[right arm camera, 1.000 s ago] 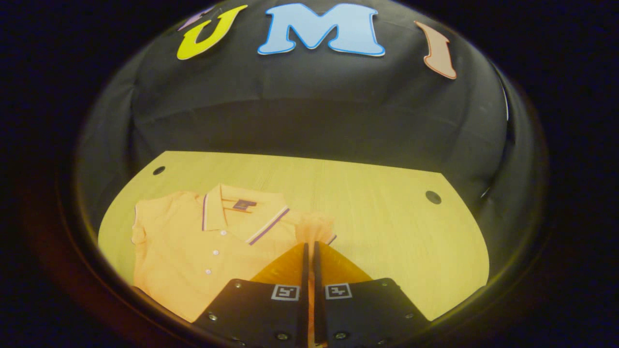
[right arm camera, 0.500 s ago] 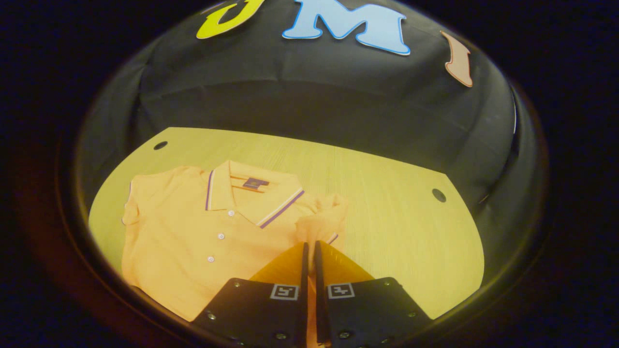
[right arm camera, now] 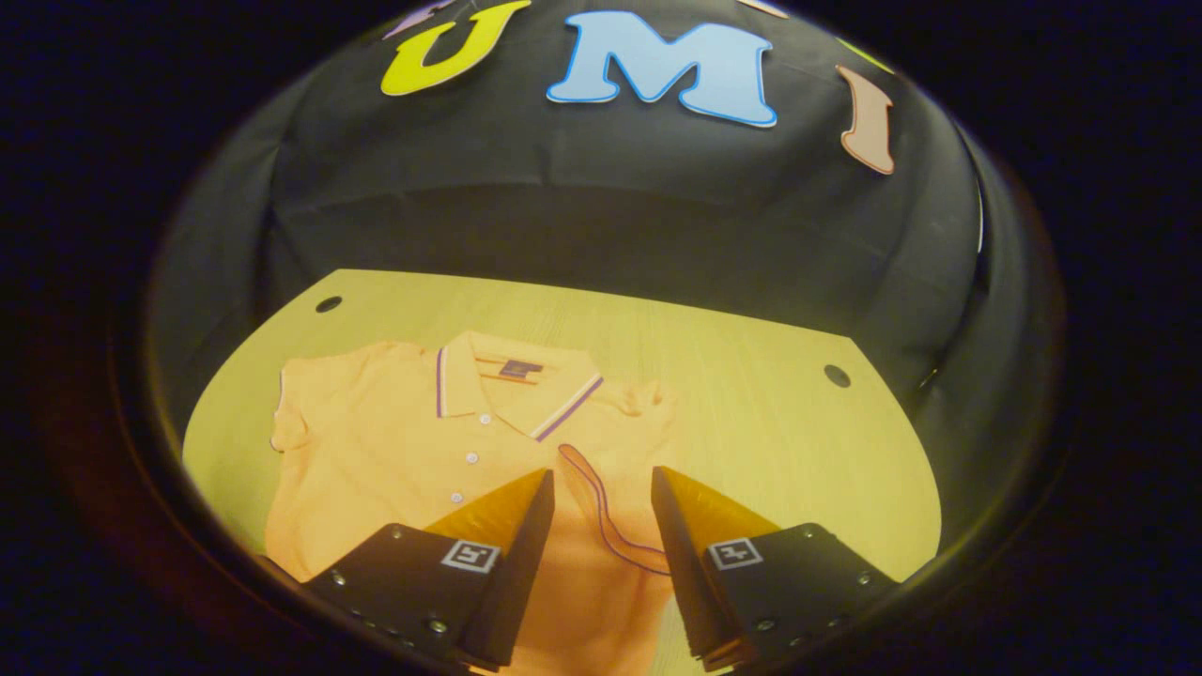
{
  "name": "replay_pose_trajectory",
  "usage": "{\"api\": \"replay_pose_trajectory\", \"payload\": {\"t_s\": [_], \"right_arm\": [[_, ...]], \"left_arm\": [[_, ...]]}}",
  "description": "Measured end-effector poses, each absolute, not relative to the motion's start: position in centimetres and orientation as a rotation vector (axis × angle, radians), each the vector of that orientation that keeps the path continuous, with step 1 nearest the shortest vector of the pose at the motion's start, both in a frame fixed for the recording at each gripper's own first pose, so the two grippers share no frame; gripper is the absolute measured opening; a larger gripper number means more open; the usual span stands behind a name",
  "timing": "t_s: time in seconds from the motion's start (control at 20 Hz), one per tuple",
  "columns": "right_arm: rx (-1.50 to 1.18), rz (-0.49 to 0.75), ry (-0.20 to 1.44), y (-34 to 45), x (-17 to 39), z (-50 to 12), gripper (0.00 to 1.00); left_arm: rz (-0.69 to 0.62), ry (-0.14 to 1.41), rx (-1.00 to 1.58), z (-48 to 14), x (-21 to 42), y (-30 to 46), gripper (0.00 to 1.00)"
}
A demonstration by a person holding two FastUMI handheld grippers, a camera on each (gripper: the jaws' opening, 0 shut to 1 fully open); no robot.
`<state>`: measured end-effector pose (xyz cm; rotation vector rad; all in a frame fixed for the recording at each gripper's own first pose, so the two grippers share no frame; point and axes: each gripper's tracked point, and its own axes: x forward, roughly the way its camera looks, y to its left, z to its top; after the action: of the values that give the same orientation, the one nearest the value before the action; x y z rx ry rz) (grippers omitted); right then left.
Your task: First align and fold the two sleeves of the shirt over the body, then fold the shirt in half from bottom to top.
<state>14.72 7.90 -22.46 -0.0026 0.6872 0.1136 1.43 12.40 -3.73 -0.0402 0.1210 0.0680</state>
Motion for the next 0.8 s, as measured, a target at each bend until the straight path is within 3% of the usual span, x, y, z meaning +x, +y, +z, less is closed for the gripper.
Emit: {"api": "replay_pose_trajectory", "payload": {"t_s": [0.05,0.1,0.25,0.8], "right_arm": [[0.002,0.116,0.671,7.8,14.4,-21.5,0.70],[0.007,0.115,0.653,7.6,13.9,-20.5,0.84],[0.028,0.108,0.589,6.8,13.0,-17.4,0.95],[0.055,0.081,0.433,4.3,6.9,-8.5,0.95]], "left_arm": [[0.068,0.123,-0.042,-4.0,1.9,12.4,0.93],[0.068,0.124,-0.045,-4.2,2.5,12.4,0.93],[0.079,0.142,-0.060,-5.7,4.4,12.6,0.94],[0.219,0.316,-0.141,-17.7,12.8,18.7,0.93]]}}
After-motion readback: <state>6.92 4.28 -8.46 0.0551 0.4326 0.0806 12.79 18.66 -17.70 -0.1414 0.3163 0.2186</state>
